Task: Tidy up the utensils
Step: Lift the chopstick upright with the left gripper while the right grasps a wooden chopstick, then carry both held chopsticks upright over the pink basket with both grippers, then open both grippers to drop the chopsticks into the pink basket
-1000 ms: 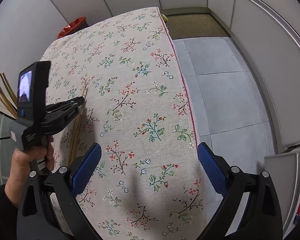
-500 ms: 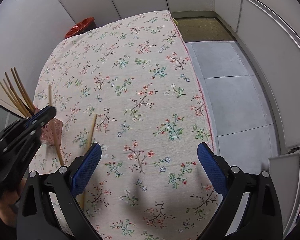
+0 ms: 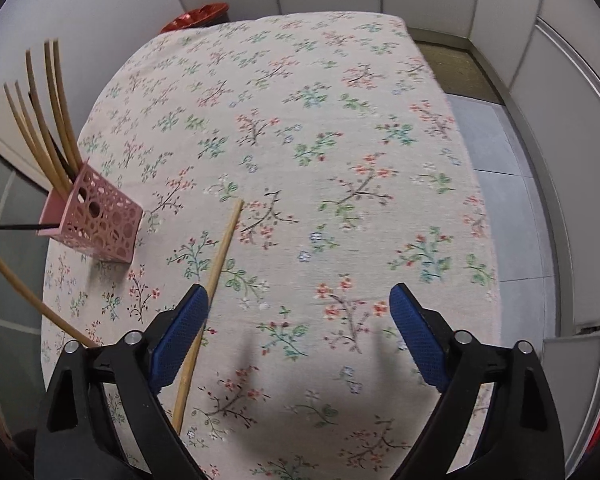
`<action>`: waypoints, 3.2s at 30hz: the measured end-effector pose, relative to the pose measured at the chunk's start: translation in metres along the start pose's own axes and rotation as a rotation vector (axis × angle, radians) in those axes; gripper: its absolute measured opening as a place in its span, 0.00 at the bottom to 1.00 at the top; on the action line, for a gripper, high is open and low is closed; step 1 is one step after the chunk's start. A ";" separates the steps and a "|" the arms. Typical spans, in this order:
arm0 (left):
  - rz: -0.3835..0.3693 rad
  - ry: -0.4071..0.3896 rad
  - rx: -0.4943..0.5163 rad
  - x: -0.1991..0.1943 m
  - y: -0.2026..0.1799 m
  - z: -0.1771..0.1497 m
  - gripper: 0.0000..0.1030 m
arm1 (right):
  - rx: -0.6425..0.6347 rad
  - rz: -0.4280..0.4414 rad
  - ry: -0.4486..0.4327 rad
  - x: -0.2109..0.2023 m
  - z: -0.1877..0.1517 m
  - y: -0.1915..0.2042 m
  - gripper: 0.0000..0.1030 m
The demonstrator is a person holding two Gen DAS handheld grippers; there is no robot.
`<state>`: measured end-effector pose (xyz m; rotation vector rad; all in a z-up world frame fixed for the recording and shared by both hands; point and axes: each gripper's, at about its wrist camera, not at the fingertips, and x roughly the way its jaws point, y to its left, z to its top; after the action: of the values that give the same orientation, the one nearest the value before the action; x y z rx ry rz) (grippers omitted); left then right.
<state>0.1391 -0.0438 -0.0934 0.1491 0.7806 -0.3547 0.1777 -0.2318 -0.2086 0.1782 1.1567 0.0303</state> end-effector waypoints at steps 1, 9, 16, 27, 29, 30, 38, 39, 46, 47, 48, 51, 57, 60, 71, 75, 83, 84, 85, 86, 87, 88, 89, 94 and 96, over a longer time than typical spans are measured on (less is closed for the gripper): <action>0.001 0.000 -0.003 -0.001 0.003 -0.001 0.06 | -0.002 0.004 0.006 0.004 0.001 0.003 0.77; -0.003 -0.003 -0.028 -0.006 0.025 -0.007 0.06 | 0.062 0.070 0.077 0.046 0.017 0.033 0.46; -0.010 -0.009 -0.040 -0.010 0.034 -0.011 0.06 | 0.043 0.016 0.107 0.075 0.026 0.055 0.31; -0.004 -0.024 -0.056 -0.016 0.035 -0.011 0.06 | -0.032 -0.057 0.058 0.077 0.025 0.060 0.05; -0.002 -0.036 -0.051 -0.019 0.033 -0.011 0.06 | -0.033 -0.049 0.039 0.069 0.023 0.055 0.05; 0.000 -0.041 -0.049 -0.020 0.033 -0.011 0.06 | -0.033 -0.039 0.031 0.063 0.021 0.053 0.05; 0.017 -0.091 -0.027 -0.035 0.027 -0.010 0.06 | -0.080 0.028 -0.111 -0.009 0.004 0.044 0.05; 0.017 -0.096 -0.026 -0.037 0.026 -0.010 0.06 | -0.083 0.034 -0.125 -0.016 0.002 0.044 0.05; 0.012 -0.149 -0.019 -0.055 0.022 -0.008 0.06 | -0.103 0.078 -0.245 -0.073 -0.007 0.042 0.05; 0.011 -0.161 -0.020 -0.059 0.022 -0.007 0.06 | -0.107 0.083 -0.263 -0.081 -0.009 0.042 0.05; 0.012 -0.175 -0.022 -0.063 0.023 -0.006 0.06 | -0.115 0.089 -0.289 -0.092 -0.011 0.043 0.05; 0.018 -0.209 -0.032 -0.073 0.024 -0.002 0.06 | -0.129 0.102 -0.346 -0.113 -0.014 0.044 0.04; 0.027 -0.303 -0.090 -0.097 0.038 0.009 0.06 | -0.164 0.107 -0.452 -0.144 -0.015 0.054 0.04; 0.033 -0.346 -0.116 -0.108 0.044 0.013 0.06 | -0.180 0.114 -0.505 -0.160 -0.015 0.061 0.04; 0.121 -0.515 -0.157 -0.114 0.059 0.026 0.06 | -0.167 0.187 -0.608 -0.195 -0.006 0.076 0.04; 0.146 -0.527 -0.124 -0.095 0.057 0.029 0.06 | -0.165 0.201 -0.606 -0.192 -0.003 0.082 0.04; 0.171 -0.478 -0.115 -0.047 0.061 0.034 0.06 | -0.159 0.216 -0.607 -0.186 0.000 0.091 0.04; 0.173 -0.468 -0.116 -0.042 0.061 0.034 0.06 | -0.163 0.212 -0.611 -0.185 0.000 0.093 0.04; 0.179 -0.459 -0.115 -0.039 0.062 0.035 0.06 | -0.167 0.208 -0.614 -0.184 0.001 0.094 0.04; 0.181 -0.448 -0.117 -0.035 0.063 0.035 0.06 | -0.168 0.208 -0.615 -0.184 0.001 0.095 0.04; 0.178 -0.430 -0.121 -0.030 0.066 0.036 0.06 | -0.167 0.211 -0.615 -0.184 0.001 0.095 0.04; 0.177 -0.416 -0.127 -0.026 0.067 0.036 0.06 | -0.165 0.213 -0.613 -0.183 0.002 0.095 0.04; 0.174 -0.399 -0.135 -0.022 0.070 0.036 0.06 | -0.164 0.215 -0.614 -0.183 0.002 0.095 0.04; 0.173 -0.317 -0.181 -0.013 0.079 0.034 0.20 | -0.152 0.214 -0.606 -0.179 0.005 0.092 0.04; 0.175 -0.327 -0.201 -0.022 0.082 0.031 0.45 | -0.146 0.215 -0.602 -0.177 0.006 0.092 0.04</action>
<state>0.1750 0.0304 -0.0561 -0.0303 0.4715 -0.1277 0.1176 -0.1626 -0.0312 0.1656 0.5294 0.2356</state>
